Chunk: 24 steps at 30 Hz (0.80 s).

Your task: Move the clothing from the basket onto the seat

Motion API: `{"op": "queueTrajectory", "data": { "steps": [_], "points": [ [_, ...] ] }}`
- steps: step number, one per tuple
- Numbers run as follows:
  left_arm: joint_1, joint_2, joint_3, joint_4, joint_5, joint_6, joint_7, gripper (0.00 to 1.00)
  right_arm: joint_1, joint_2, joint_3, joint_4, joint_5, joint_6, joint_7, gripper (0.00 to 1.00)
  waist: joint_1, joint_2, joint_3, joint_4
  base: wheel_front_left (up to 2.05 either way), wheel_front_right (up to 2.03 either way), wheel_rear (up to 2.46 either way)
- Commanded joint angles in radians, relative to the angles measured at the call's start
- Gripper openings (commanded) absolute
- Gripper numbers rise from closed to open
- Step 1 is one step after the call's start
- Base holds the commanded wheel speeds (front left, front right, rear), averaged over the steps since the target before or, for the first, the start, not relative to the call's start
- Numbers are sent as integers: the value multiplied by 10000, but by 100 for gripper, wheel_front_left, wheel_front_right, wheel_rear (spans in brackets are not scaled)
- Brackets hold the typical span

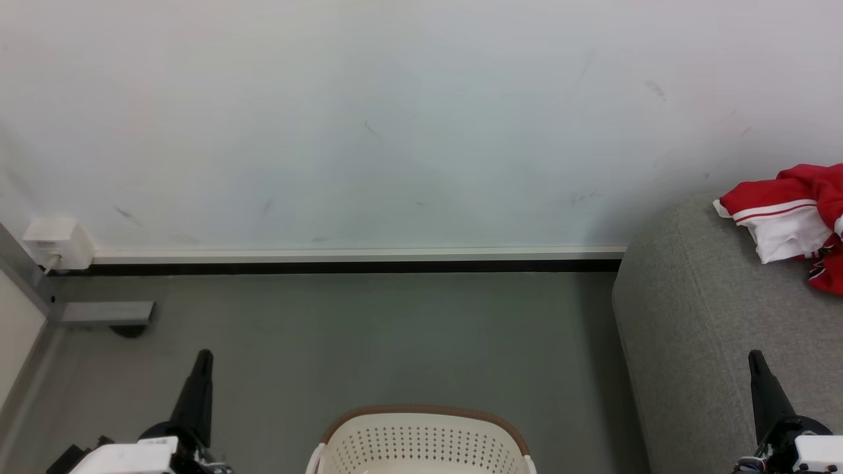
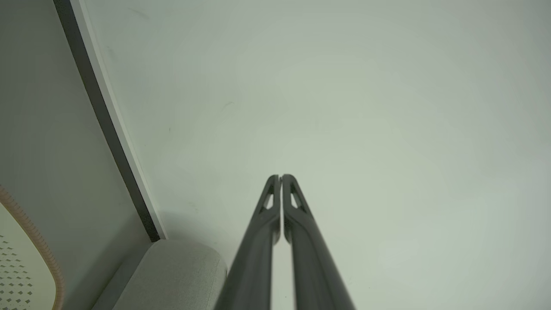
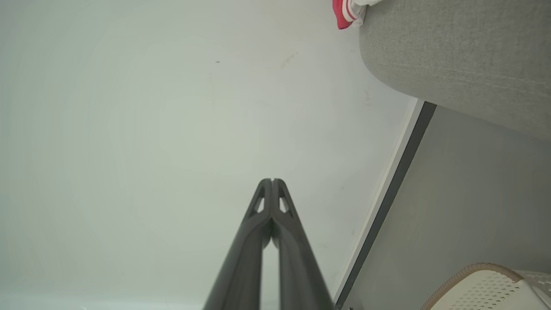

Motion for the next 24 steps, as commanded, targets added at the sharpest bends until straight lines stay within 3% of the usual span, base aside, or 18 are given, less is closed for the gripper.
{"op": "queueTrajectory", "data": {
  "steps": [1, 24],
  "points": [
    [-77, 15, 22, -34, -140, -50, 38, 0, -130, 7, -49, -52, -4, -21, 4, 0, -1, -1, -1, 0, 0, 0, 0],
    [-76, 16, 20, -36, -142, -50, 36, 0, -131, 20, -62, -51, -24, -21, 23, 0, -1, -1, -1, 0, 0, 0, 0]
  ]
}}
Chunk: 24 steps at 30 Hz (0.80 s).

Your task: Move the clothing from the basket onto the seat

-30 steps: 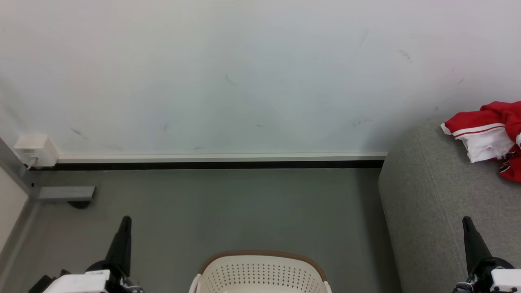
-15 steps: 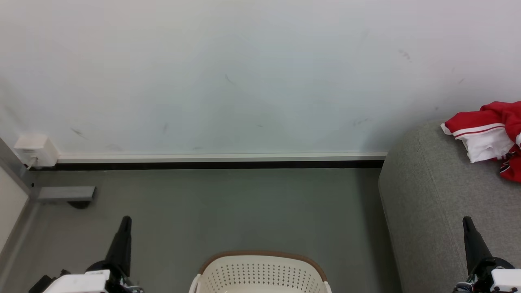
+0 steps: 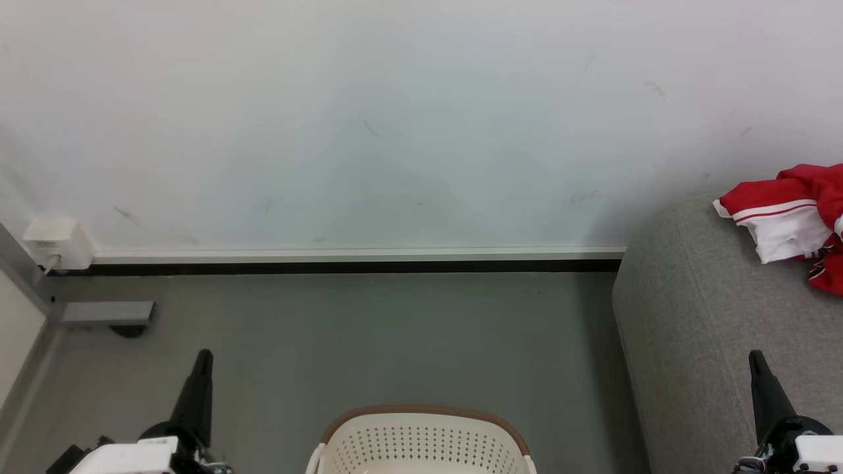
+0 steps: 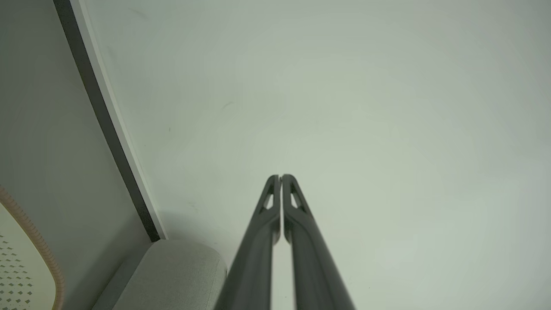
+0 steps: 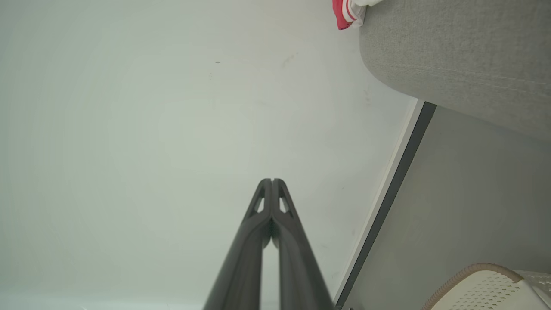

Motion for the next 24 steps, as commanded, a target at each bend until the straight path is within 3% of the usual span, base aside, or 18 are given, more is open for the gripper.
{"op": "queueTrajectory", "data": {
  "steps": [1, 24],
  "points": [
    [-75, 18, 20, -36, -142, -50, 36, 0, -130, 15, -50, -51, -25, -21, 18, 0, -1, 0, 0, 0, 0, 0, 0],
    [-75, 18, 19, -36, -144, -50, 35, 0, -132, 24, -58, -49, -38, -21, 30, 0, -1, 0, 0, 0, 0, 0, 0]
  ]
}}
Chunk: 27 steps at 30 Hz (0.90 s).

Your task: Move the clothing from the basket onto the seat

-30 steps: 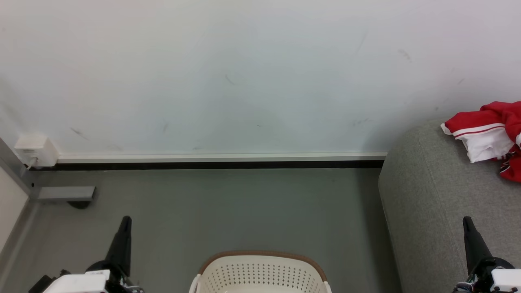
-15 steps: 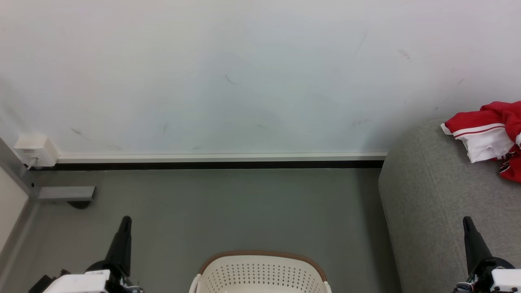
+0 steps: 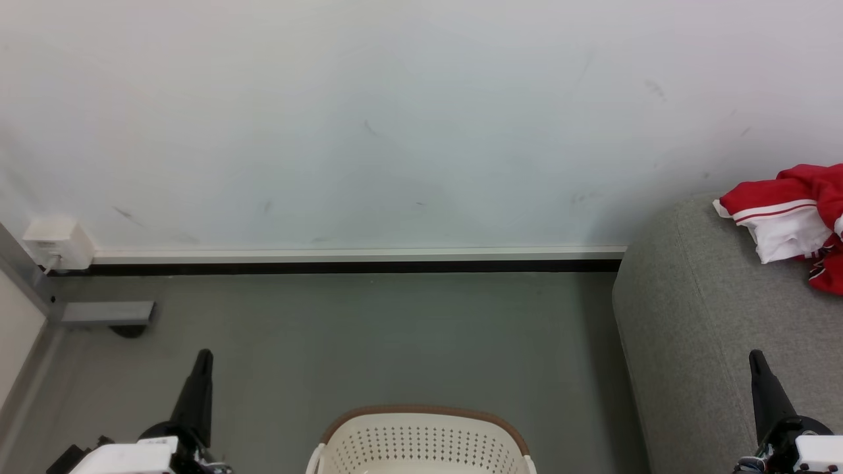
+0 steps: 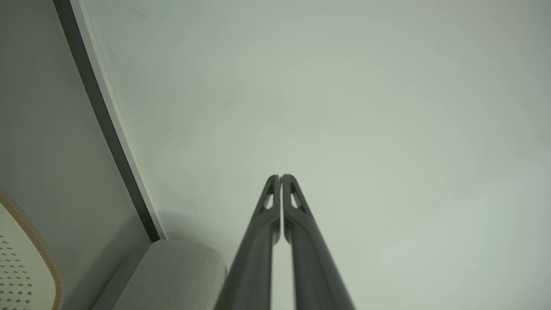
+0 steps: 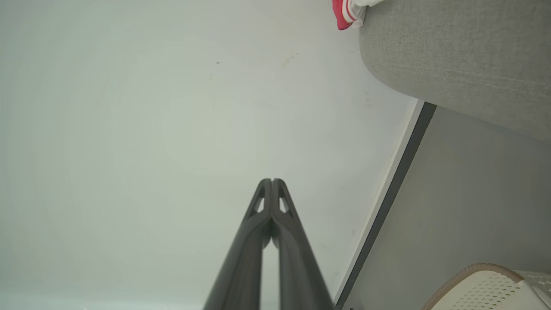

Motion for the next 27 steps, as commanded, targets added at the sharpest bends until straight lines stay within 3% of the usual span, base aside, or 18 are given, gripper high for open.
{"op": "queueTrajectory", "data": {
  "steps": [1, 27],
  "points": [
    [-75, 18, 19, -34, -144, -50, 35, 0, -131, 21, -49, -47, -38, -21, 31, 0, 1, 0, 0, 0, 0, 0, 0],
    [-74, 18, 17, -35, -145, -50, 33, 0, -132, 26, -54, -47, -49, -21, 38, 0, 1, 0, 0, 0, 0, 0, 0]
  ]
}}
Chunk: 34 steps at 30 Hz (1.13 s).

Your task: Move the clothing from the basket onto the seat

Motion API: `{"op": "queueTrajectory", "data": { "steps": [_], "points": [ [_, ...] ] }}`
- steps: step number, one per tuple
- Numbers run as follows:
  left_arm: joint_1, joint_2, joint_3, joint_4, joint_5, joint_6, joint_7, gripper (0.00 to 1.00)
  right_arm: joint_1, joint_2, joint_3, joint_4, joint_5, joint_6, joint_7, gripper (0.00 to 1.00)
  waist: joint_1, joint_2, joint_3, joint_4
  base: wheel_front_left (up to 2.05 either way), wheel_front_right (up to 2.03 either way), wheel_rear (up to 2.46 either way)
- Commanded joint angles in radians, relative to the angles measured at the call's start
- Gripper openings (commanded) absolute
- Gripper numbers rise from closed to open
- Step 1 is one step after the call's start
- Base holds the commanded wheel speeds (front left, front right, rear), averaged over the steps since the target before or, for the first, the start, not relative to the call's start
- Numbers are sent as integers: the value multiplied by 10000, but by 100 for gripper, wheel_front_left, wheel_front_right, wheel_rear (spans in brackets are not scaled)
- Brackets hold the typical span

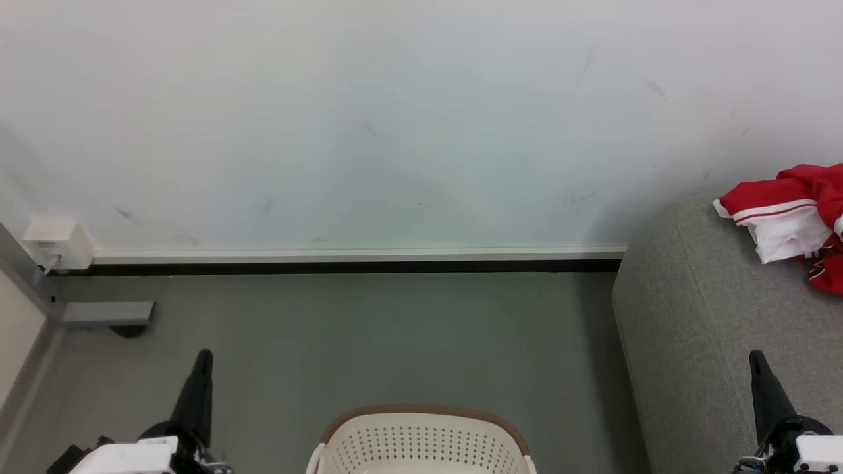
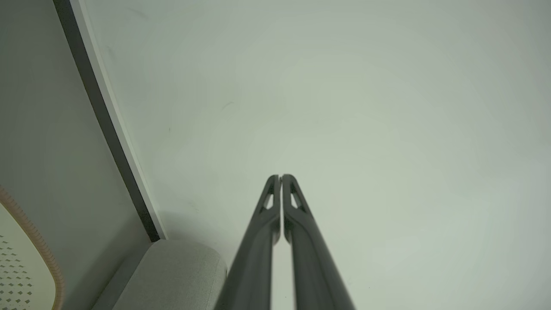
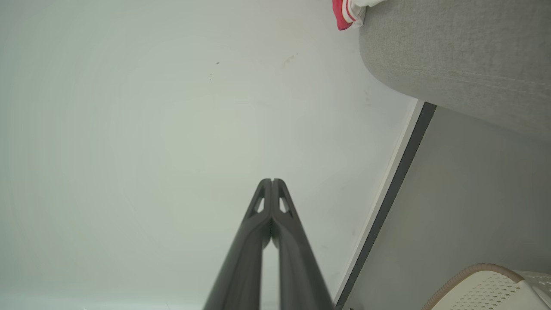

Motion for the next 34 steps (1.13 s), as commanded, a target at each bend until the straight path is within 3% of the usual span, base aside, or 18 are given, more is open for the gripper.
{"op": "queueTrajectory", "data": {
  "steps": [1, 34],
  "points": [
    [-74, 18, 17, -36, -145, -50, 33, 0, -131, 23, -45, -47, -50, -17, 34, 0, 1, 0, 0, 0, 0, 0, 0],
    [-73, 18, 16, -37, -146, -51, 32, 0, -133, 25, -50, -46, -57, -18, 38, 0, 1, 0, 0, 0, 0, 0, 0]
  ]
}}
